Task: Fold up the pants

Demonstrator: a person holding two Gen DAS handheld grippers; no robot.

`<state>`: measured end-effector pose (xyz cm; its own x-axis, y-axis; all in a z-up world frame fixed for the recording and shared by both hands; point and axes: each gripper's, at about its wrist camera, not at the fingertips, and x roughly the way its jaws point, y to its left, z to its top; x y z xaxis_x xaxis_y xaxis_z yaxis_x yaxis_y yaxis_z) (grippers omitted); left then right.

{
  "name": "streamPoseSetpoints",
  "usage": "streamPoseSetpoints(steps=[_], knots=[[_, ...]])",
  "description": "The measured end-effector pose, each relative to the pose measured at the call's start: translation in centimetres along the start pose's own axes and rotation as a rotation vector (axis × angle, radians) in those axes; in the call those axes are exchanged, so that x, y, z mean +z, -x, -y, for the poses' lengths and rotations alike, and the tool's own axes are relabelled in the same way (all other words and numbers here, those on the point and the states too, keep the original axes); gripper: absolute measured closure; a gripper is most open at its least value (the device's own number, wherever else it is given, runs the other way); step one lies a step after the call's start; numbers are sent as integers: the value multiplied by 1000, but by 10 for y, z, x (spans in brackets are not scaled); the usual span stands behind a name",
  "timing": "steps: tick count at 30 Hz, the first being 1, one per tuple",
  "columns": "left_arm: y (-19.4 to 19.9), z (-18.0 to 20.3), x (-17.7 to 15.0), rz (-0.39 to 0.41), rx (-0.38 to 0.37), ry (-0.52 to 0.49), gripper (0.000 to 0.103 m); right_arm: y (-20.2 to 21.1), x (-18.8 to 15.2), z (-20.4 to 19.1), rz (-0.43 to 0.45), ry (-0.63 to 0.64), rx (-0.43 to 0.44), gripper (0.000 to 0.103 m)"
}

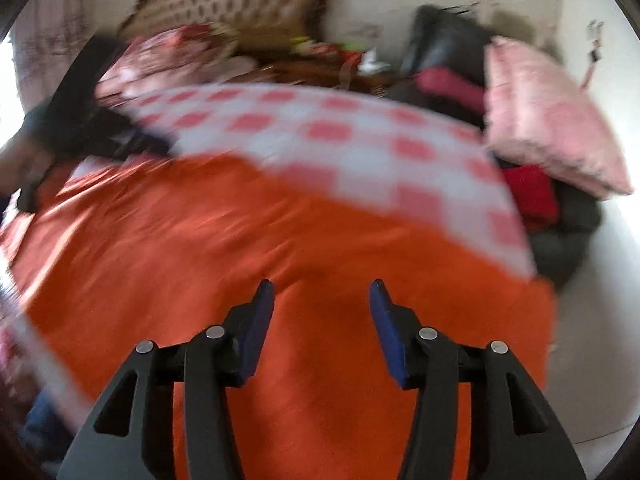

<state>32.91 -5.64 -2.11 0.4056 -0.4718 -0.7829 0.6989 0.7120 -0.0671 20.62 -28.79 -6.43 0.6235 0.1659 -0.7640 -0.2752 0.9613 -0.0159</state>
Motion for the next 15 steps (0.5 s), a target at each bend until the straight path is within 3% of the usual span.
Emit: streamPoseSetpoints(steps=[4,7,11,15], knots=[[52,74,-60,119,-92,-66,65,15,-37,-15,-41,11,62,54],[60,138,-107,139,-115,-145,65,17,-60,-23,-59,28,47,54],[39,200,-133,157,-62,-219,67,31,-67,-28,-65,-10,76,65],[26,244,-138,179,9,-352,67,52,-81,-21,-27,-39,21,64]])
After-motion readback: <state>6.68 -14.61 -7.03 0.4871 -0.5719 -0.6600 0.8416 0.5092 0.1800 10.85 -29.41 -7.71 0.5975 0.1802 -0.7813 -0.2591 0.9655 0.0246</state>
